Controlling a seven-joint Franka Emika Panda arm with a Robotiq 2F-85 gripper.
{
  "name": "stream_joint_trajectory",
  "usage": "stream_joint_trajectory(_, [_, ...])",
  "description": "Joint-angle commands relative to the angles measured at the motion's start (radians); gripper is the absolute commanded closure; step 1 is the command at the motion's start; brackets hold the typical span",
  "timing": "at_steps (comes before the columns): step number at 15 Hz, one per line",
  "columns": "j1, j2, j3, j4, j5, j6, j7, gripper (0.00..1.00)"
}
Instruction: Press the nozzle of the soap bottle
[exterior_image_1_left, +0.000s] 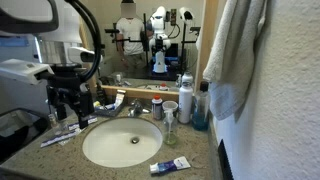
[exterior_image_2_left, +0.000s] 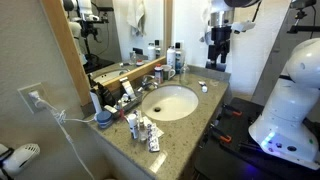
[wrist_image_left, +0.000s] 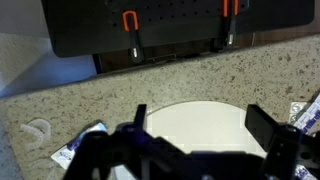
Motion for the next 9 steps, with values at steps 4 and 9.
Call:
stream_joint_trajectory(4, [-0.014,0.03,0.001,0.02,-0.001,0.024,0.027,0.0])
stream_joint_trajectory(9, [-0.075,0.146,-0.008,0.126,0.034,0.188,0.185,0.0])
